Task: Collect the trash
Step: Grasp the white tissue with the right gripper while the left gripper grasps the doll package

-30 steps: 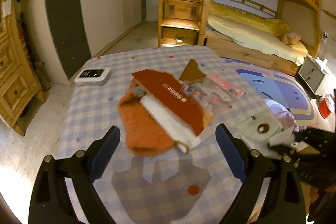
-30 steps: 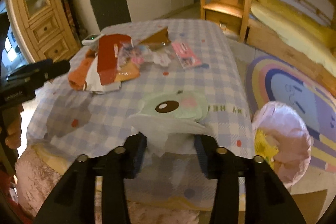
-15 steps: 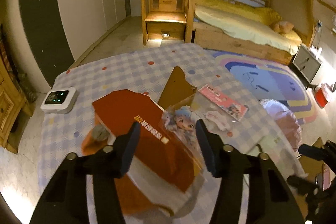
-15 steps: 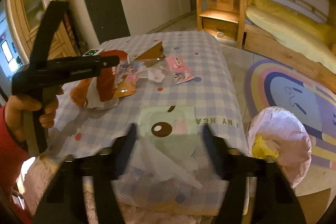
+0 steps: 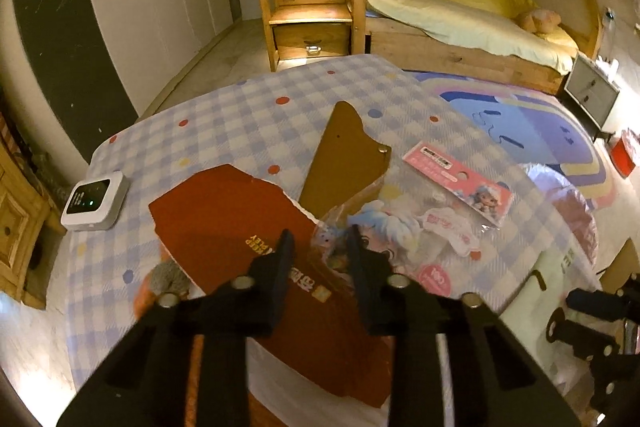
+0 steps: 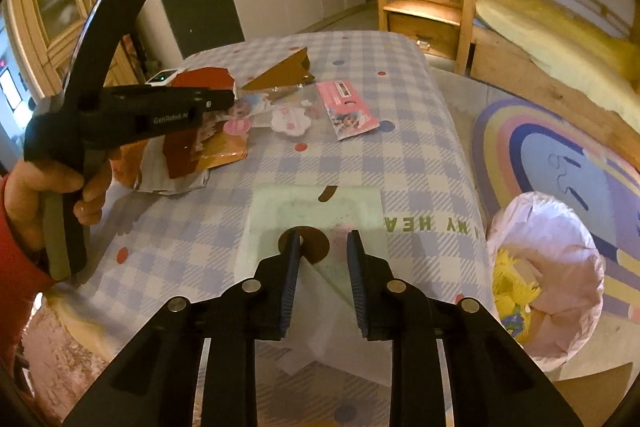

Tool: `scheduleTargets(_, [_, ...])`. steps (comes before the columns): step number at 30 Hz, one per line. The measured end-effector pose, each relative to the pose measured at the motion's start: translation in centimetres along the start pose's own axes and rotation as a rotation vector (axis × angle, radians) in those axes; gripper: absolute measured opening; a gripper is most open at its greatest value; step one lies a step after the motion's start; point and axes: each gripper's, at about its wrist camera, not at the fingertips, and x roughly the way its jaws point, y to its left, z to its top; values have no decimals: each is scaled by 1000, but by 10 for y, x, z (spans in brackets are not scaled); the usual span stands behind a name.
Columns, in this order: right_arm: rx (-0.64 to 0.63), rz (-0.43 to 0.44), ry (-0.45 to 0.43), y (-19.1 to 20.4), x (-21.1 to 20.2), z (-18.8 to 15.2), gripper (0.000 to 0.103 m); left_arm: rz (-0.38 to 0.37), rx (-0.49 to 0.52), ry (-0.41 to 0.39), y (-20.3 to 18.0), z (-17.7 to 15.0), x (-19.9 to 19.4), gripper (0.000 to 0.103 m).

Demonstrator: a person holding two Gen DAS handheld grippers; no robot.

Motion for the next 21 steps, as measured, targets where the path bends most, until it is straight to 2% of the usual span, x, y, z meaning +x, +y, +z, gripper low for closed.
scheduleTargets(1, [1, 0, 1, 0, 1, 0, 25, 5, 8, 1, -1, 0, 0, 12])
scheduleTargets(4, [-7, -10, 3, 2, 1, 1, 26, -6, 7, -15, 0, -2, -6, 10])
scheduleTargets(8, [13, -9, 9, 3, -1, 5, 29, -22, -68, -69, 10, -5, -32, 9])
scheduleTargets(9, [19, -2, 3, 3, -3, 5, 37, -22, -87, -82, 11, -6, -38, 9])
scheduleTargets(10, [25, 1, -7, 3, -8, 5, 50, -21, -113, -98, 14, -7, -46, 9])
scheduleTargets(12, [25, -5, -33, 4, -17, 3, 58, -4, -163, -131, 22, -13, -67, 9])
scheduleTargets(15, [32, -38, -36, 2, -23, -1, 58, 8, -210, -164, 27, -25, -89, 9])
scheduleTargets(21, [78, -52, 11, -4, -13, -9, 57, 24, -243, -151, 33, -51, -107, 9])
